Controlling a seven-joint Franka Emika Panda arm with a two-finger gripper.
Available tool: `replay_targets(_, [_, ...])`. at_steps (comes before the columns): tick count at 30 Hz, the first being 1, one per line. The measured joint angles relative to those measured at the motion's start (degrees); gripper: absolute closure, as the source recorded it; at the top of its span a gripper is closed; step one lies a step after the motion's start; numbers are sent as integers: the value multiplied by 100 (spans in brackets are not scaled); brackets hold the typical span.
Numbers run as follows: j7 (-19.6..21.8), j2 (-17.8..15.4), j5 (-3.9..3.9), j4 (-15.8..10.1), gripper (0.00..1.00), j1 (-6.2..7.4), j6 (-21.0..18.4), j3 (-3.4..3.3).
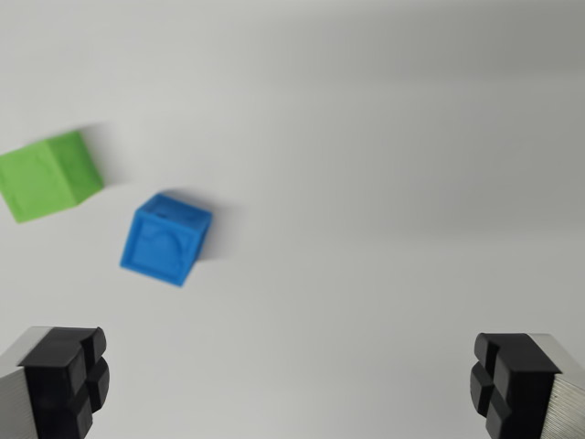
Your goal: Stack cube
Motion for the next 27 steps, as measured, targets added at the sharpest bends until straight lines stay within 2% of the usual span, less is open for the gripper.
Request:
replay_targets(16, [9, 1, 0, -8, 0, 1, 8, 0])
replay_targets(27, [132, 0, 0, -160, 0, 46, 149, 8])
